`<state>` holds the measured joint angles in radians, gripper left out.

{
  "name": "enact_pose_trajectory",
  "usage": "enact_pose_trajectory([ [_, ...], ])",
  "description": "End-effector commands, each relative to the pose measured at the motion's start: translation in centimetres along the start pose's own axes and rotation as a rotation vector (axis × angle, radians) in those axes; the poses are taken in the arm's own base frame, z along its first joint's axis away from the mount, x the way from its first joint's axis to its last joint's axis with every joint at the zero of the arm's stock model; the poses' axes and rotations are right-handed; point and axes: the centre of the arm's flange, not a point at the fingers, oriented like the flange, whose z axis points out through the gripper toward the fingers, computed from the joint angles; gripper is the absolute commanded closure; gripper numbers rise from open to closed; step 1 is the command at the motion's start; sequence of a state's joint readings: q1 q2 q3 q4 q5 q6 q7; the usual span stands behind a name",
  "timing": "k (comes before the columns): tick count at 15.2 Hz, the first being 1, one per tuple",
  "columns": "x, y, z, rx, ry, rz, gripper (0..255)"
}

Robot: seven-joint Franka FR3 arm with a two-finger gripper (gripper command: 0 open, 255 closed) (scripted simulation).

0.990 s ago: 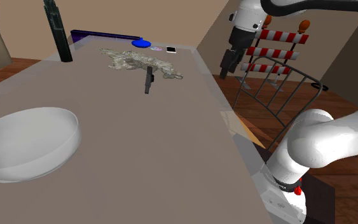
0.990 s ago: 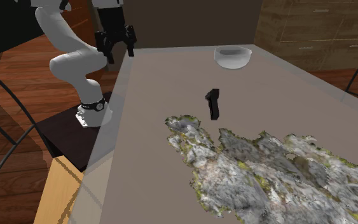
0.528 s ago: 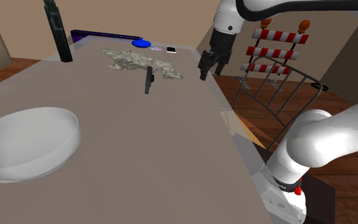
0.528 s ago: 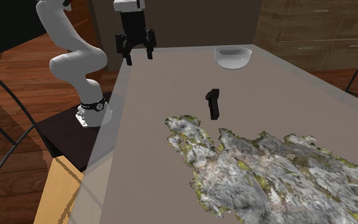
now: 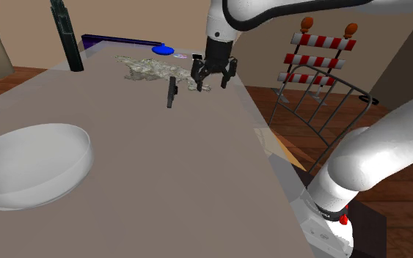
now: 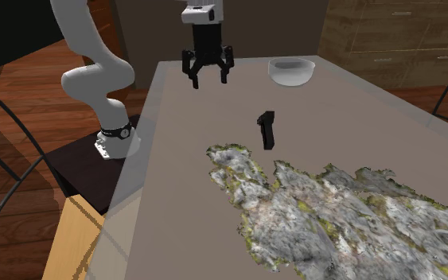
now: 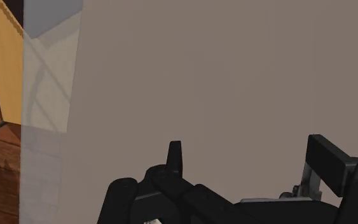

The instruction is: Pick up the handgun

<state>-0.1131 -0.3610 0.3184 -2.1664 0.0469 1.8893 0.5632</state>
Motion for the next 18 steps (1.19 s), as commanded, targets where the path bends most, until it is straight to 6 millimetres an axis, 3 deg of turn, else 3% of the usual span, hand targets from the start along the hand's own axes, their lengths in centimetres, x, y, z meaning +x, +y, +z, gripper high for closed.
enact_pose_trajectory([
  [1,1.7,-2.2,0.9,-0.008,0.001,0.079,0],
  [7,7.8,-7.2,2.9,-0.036,0.006,0.295,0],
  [12,13.7,-10.2,4.7,-0.060,0.010,0.476,0],
  [18,14.1,-10.5,7.6,-0.062,0.011,0.495,0],
])
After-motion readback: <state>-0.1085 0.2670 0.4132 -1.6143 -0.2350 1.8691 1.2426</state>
